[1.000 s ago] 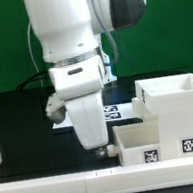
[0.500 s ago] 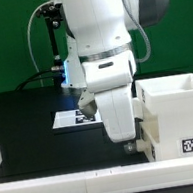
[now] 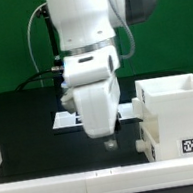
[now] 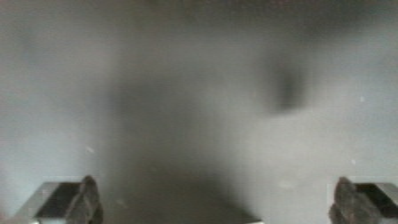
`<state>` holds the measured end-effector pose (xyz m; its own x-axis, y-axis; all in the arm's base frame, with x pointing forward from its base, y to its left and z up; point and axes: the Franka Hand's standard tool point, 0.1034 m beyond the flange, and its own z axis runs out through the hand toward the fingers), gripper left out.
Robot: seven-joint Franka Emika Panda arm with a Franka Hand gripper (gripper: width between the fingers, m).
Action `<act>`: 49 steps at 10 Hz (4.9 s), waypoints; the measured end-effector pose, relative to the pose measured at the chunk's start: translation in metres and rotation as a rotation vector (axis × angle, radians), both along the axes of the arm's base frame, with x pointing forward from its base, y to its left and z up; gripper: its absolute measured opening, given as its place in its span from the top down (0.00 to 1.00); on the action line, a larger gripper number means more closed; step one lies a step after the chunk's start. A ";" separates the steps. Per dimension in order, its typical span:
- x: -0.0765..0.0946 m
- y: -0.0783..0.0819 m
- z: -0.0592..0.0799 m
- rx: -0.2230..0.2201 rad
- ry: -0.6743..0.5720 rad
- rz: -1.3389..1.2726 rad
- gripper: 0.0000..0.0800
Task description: Assemble drawer
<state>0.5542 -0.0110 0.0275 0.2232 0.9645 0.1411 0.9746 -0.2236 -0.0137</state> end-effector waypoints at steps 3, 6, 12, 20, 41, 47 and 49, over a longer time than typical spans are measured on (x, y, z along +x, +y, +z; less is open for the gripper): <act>-0.002 0.002 -0.003 0.002 0.005 0.002 0.19; -0.002 0.001 -0.004 0.002 0.006 0.001 0.19; -0.079 0.006 0.058 -0.051 -0.022 -0.360 0.19; -0.115 0.047 0.054 -0.020 -0.046 -0.680 0.19; -0.138 0.148 0.021 0.092 0.148 -1.741 0.19; -0.138 0.137 0.017 0.096 0.261 -2.103 0.19; -0.129 0.149 0.022 0.116 0.267 -2.104 0.19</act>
Offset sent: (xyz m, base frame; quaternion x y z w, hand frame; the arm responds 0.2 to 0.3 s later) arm 0.0000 0.0000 0.0000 0.0000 0.0000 0.0000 1.0000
